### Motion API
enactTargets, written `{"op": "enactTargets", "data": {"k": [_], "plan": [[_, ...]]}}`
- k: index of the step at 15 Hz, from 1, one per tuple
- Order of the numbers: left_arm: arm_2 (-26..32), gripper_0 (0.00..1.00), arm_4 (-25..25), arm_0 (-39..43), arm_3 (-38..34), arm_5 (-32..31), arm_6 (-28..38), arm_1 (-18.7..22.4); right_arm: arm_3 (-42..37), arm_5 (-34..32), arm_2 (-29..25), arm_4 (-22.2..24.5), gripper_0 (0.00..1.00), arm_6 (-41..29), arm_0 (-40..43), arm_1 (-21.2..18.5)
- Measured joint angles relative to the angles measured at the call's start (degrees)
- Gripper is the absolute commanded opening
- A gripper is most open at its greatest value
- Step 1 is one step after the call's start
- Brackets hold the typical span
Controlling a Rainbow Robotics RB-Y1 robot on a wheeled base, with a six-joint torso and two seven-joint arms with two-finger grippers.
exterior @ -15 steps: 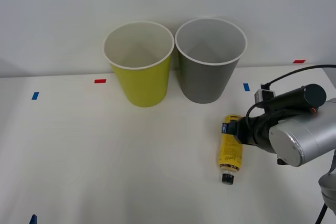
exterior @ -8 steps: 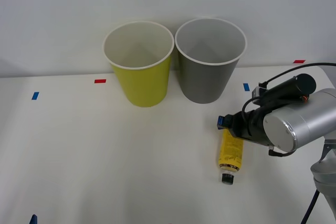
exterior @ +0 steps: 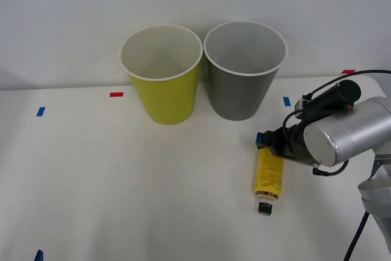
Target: Put cans in the gray bin and PET bottles in the light green bin.
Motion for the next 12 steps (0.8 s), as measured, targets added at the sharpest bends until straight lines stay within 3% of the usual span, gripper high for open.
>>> {"op": "enactTargets", "data": {"k": [12], "plan": [[0.00, 1.00, 0.00, 0.00, 0.00, 0.00, 0.00, 0.00, 8.54, -0.68, -0.05, 0.00, 1.00, -0.22, -2.83, 2.48]]}}
